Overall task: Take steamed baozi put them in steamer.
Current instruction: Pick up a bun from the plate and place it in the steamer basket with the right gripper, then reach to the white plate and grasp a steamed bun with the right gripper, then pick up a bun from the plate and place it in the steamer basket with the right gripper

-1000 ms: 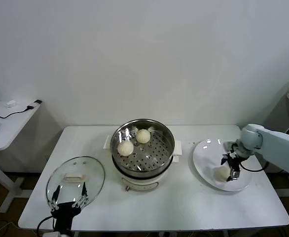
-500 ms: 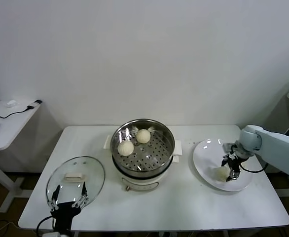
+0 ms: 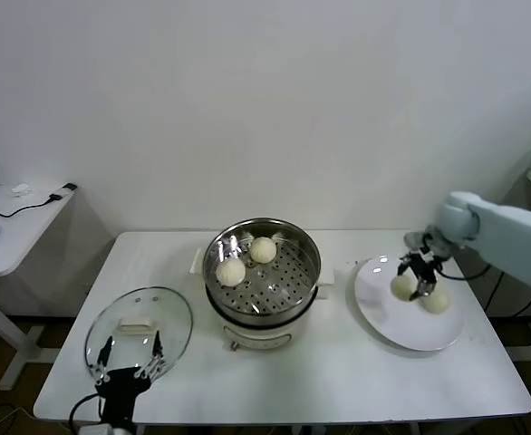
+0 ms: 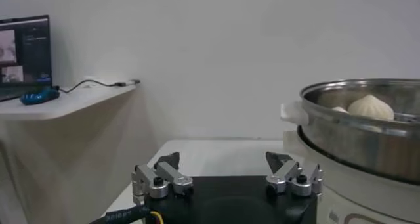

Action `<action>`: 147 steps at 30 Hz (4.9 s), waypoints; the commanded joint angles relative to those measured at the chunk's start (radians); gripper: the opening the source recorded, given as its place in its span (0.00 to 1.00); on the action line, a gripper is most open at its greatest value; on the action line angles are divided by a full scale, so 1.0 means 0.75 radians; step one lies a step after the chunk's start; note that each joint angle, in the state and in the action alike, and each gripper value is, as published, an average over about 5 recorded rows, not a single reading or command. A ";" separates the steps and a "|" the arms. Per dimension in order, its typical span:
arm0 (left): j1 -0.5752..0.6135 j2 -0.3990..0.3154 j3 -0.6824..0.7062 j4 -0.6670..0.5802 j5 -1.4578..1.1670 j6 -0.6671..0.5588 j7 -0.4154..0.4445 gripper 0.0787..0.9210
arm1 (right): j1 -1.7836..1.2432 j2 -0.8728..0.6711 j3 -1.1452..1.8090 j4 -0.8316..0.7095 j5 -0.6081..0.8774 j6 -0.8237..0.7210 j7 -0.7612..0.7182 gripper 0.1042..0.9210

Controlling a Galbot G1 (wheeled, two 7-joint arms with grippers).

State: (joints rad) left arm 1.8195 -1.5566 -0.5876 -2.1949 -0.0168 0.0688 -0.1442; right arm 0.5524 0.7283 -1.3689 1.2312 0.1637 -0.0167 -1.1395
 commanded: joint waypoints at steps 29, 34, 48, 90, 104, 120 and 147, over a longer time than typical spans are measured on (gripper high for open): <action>-0.001 -0.003 -0.019 -0.018 -0.003 0.015 0.000 0.88 | 0.135 0.770 -0.164 0.276 -0.104 0.429 0.090 0.70; 0.001 -0.002 -0.019 -0.020 -0.003 0.014 -0.001 0.88 | 0.078 0.807 -0.170 0.203 -0.176 0.437 0.111 0.70; -0.001 -0.004 -0.022 -0.019 -0.004 0.015 -0.003 0.88 | 0.005 0.833 -0.148 0.096 -0.195 0.492 0.173 0.82; -0.002 -0.018 -0.030 -0.027 -0.004 0.013 -0.002 0.88 | -0.154 -0.139 0.055 -0.427 0.074 0.174 -0.059 0.88; -0.001 -0.020 -0.052 0.005 -0.004 0.012 -0.002 0.88 | -0.495 -0.027 0.369 -0.632 -0.120 0.184 -0.029 0.88; 0.001 -0.015 -0.047 0.019 0.000 0.011 -0.001 0.88 | -0.607 0.086 0.512 -0.799 -0.258 0.203 0.013 0.88; 0.000 -0.019 -0.048 0.012 -0.002 0.015 -0.002 0.88 | -0.493 0.058 0.464 -0.687 -0.186 0.200 -0.006 0.59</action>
State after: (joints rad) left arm 1.8188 -1.5689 -0.6242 -2.1833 -0.0181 0.0790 -0.1460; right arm 0.1227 0.7959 -0.9826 0.6529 -0.0234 0.1395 -1.1373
